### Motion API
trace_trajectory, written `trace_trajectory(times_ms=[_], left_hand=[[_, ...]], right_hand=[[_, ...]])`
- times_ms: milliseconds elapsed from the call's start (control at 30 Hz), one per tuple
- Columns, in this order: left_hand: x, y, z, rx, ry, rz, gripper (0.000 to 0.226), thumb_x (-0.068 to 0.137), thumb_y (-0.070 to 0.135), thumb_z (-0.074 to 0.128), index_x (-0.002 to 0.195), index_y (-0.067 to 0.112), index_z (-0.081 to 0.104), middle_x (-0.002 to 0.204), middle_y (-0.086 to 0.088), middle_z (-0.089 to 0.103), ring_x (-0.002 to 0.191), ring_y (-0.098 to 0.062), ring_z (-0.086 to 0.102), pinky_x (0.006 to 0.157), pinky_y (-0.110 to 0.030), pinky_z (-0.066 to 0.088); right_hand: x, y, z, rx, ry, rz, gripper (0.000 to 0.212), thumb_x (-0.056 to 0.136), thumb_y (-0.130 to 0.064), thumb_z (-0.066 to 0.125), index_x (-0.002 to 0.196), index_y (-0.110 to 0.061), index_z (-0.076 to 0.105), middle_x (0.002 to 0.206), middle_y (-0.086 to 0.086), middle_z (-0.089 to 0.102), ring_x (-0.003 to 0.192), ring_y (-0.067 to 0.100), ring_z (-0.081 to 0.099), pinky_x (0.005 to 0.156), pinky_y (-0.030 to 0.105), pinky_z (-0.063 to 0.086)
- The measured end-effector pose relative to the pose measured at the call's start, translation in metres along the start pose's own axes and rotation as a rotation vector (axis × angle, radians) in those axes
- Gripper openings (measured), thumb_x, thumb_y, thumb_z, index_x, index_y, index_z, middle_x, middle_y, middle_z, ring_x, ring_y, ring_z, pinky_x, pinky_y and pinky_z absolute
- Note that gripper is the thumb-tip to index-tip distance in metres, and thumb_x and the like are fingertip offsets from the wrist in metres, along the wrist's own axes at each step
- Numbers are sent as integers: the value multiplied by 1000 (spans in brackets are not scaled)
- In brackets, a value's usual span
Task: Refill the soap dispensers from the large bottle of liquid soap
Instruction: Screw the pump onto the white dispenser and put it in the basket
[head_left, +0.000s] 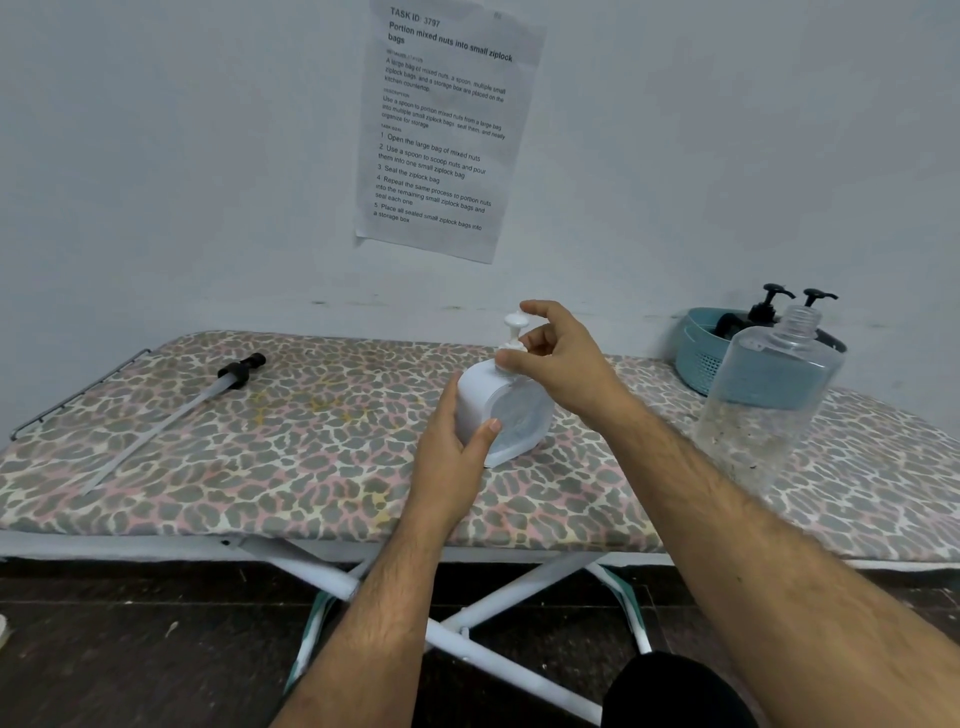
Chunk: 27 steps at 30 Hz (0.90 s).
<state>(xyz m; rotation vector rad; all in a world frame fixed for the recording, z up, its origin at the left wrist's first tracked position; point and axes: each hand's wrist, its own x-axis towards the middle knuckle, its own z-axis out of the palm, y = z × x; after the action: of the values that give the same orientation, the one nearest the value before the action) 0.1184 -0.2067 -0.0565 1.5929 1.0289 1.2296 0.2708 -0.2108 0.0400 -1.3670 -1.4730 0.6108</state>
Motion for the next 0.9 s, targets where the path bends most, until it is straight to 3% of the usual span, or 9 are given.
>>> trace_trajectory(times_ms=[100,167,433,500,567,667,833,900], left_hand=[[0,0,0,3,-1,-2,67,94,36,63,151,41,29,146,13,47,130,-10,50,104,-44,49],[0,0,0,6,4,-3,67,93,36,64,151,41,29,146,13,47,129,-11,50,104,-45,49],[-3,1,0,-21,5,-14,72,87,43,64,148,47,26,146,14,46,130,-11,51,102,-47,50],[-3,1,0,-22,4,-16,73,85,47,63,148,49,26,147,15,46,130,-11,50,102,-47,50],[-3,2,0,-17,3,-15,74,82,50,63,148,48,27,146,16,47,130,-10,50,103,-46,49],[-1,1,0,-14,-3,-2,72,83,49,62,148,46,31,142,16,50,128,-9,53,102,-45,50],[-1,0,0,-16,-2,10,68,89,41,63,148,45,31,142,15,51,126,-9,53,101,-45,51],[-1,0,0,-14,-5,10,70,86,45,63,148,46,30,142,15,51,126,-10,53,100,-45,51]], right_hand=[[2,-1,-3,68,-53,50,81,91,-12,66,156,-25,19,112,-1,68,109,13,61,87,26,40],[2,0,-3,100,-54,64,83,91,-5,59,157,-26,15,110,-4,73,113,13,62,91,29,39],[-4,2,-1,87,45,25,95,83,-16,79,155,-22,18,94,4,64,88,11,63,76,17,43],[-2,4,0,119,41,43,90,87,-15,74,156,-20,16,93,-2,65,94,9,62,83,19,43],[2,8,-1,170,33,88,83,90,-6,65,157,-20,16,99,-8,69,110,11,59,101,31,41],[5,14,-3,205,-16,101,80,88,2,59,155,-20,21,106,-6,75,119,16,60,108,39,39],[4,17,-6,196,-27,41,64,86,-3,70,143,-16,45,107,3,73,107,17,67,95,30,47],[4,16,-7,171,-12,22,59,83,-6,77,136,-13,53,98,1,70,95,14,66,86,26,48]])
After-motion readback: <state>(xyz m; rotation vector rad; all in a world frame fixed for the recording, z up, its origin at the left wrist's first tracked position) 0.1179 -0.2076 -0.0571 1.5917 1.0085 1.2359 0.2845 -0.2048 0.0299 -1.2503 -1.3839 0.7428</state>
